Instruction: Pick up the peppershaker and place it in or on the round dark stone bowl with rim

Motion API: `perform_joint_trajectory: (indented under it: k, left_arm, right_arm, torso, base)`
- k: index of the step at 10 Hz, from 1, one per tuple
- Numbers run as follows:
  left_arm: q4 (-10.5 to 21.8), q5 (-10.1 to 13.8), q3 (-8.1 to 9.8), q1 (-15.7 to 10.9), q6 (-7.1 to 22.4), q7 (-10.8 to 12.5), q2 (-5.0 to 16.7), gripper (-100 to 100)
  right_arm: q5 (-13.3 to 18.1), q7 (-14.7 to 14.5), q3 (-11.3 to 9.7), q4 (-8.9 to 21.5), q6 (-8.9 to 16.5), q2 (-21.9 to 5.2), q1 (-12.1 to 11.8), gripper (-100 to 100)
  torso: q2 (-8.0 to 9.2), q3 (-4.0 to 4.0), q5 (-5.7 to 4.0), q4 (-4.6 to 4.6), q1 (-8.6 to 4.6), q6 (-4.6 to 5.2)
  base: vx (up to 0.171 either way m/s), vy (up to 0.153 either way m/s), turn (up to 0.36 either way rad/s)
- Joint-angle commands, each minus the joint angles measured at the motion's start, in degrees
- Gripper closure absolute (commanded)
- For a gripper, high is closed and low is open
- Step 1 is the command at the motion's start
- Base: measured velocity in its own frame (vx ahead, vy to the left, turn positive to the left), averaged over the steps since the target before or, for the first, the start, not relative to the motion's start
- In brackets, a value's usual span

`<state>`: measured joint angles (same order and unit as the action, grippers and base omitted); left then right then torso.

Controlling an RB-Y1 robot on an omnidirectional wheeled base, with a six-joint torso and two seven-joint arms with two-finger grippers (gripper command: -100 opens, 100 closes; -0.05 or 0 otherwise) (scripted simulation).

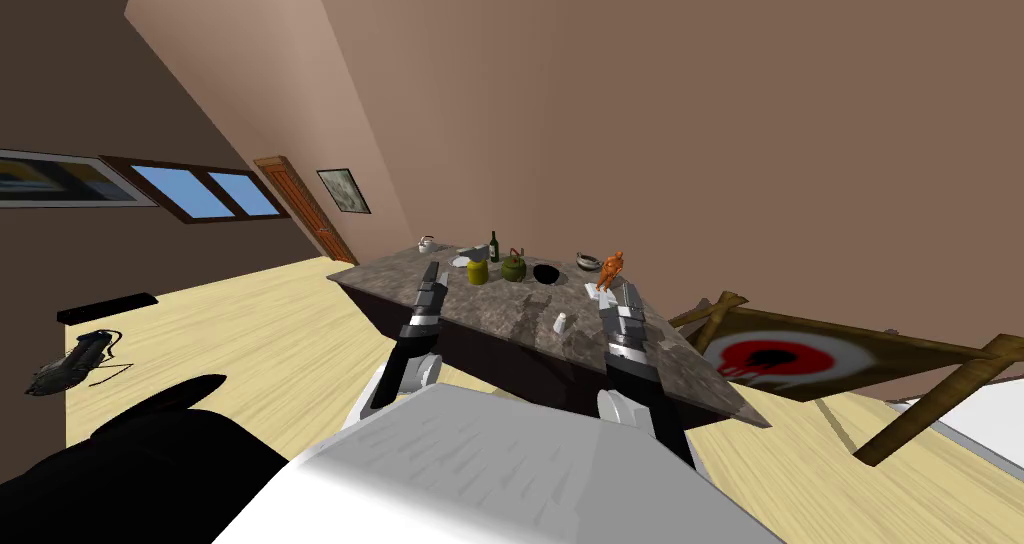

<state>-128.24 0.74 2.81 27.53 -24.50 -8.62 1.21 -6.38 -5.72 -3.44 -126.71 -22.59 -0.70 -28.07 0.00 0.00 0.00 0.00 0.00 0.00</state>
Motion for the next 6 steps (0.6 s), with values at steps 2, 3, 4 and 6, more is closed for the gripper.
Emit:
perform_joint_trajectory:
  k: [2, 3, 4, 6]
  left_arm:
    - [0.00, 0.00, 0.00, -0.01, 0.00, 0.00, 0.00, 0]
    - [0.00, 0.00, -0.01, -0.02, 0.00, 0.00, -0.01, 0]
    - [0.00, 0.00, -0.01, -0.02, 0.00, 0.00, -0.01, 0]
    - [0.00, 0.00, -0.02, -0.03, 0.00, 0.00, -0.01, 0]
  right_arm:
    - [0.88, -0.58, 0.97, 1.11, 0.95, -3.16, 0.96, -100]
    - [1.25, -0.83, 1.34, 1.58, 1.33, -3.85, 1.31, -100]
    - [2.17, -1.52, 2.28, 2.77, 2.27, -5.04, 2.14, -100]
    - [4.05, -2.99, 4.06, 5.17, 4.07, -6.43, 3.56, -100]
  torso:
    - [0.23, 0.12, 0.01, 0.04, 0.06, -0.01]
    - [0.48, 0.27, 0.05, 0.10, 0.24, -0.01]
    - [0.67, 0.38, 0.07, 0.14, 0.31, 0.00]
    - [0.89, 0.52, 0.09, 0.20, 0.45, -0.02]
  base:
    - [-0.117, 0.048, 0.053]
    - [-0.193, 0.091, 0.043]
    - [-0.229, 0.082, 0.074]
    - [-0.212, 0.130, 0.099]
